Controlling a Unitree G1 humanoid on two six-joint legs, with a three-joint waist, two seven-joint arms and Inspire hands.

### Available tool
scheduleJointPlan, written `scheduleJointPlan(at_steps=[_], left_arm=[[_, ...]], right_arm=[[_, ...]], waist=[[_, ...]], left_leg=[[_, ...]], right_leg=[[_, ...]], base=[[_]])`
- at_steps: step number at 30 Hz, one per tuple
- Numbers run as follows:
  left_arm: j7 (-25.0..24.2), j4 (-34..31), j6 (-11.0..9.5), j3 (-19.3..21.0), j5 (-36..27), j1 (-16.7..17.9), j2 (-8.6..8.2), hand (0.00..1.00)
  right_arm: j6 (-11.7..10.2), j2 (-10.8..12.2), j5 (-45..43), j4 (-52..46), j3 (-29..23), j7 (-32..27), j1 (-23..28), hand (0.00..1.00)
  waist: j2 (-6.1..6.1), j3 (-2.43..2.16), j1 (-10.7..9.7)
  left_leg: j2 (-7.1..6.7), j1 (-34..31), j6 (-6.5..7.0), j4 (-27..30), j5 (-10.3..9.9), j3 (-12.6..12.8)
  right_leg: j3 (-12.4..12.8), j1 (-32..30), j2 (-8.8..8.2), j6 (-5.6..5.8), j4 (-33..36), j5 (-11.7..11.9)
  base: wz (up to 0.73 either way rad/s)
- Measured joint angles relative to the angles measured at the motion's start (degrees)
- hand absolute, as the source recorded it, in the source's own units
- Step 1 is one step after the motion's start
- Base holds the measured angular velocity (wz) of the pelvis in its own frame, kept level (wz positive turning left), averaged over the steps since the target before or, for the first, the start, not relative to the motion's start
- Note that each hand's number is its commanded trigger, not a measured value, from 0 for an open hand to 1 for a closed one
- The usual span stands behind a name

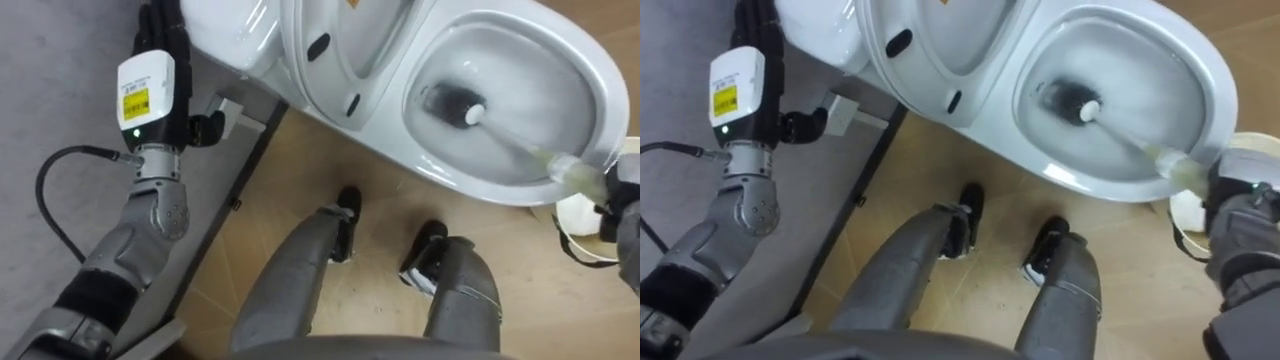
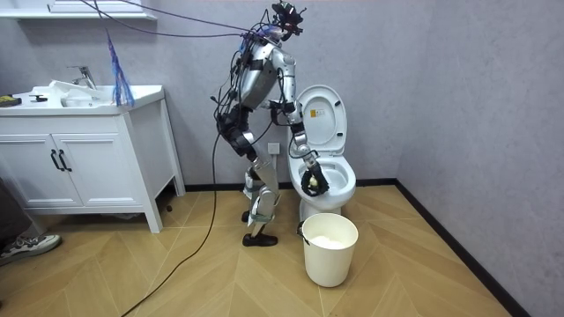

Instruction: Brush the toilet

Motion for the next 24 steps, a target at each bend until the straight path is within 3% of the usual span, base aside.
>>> scheduleJointPlan(at_steps=[6, 13, 18, 24], left_arm=[[2.3, 0.4, 0.2, 0.2, 0.0, -0.3, -0.02, 0.00], [2.7, 0.4, 0.2, 0.8, 0.0, -0.3, -0.02, 0.00], [5.0, 1.5, -0.2, 0.7, -0.1, -0.2, -0.21, 0.00], [6.1, 1.5, 0.1, 0.7, -0.1, 1.3, -0.26, 0.00]], right_arm=[[-1.1, 1.0, 0.9, 1.3, -1.6, 0.4, -4.9, 1.00], [-1.0, 1.1, -6.0, -0.1, -1.7, 0.5, -5.6, 1.00], [1.4, 2.5, -13.3, -4.8, -1.0, -0.1, -4.0, 1.00], [5.7, 1.5, -25.2, -14.9, -2.2, -0.3, 0.7, 1.00]], waist=[[-0.69, 0.43, -0.4], [-0.96, 0.54, -1.0], [-0.42, 0.35, -0.4], [0.55, -0.10, -0.3]], left_leg=[[-0.13, -1.3, 0.48, 0.4, 0.3, 1.2], [0.13, -1.8, 0.56, 0.5, 0.4, 1.4], [1.57, -2.2, 0.39, 0.6, 0.3, 1.2], [2.30, -2.0, 0.23, 0.2, 0.2, 1.1]], right_leg=[[1.1, -2.4, -0.62, -0.05, 1.7, 0.2], [1.0, -2.9, -0.54, -0.33, 1.7, 0.6], [0.1, -2.0, 1.48, -0.90, -1.0, 2.0], [0.1, -1.2, 2.95, -0.84, -3.0, 2.6]], base=[[-0.04], [-0.01], [-0.12], [-0.04]])
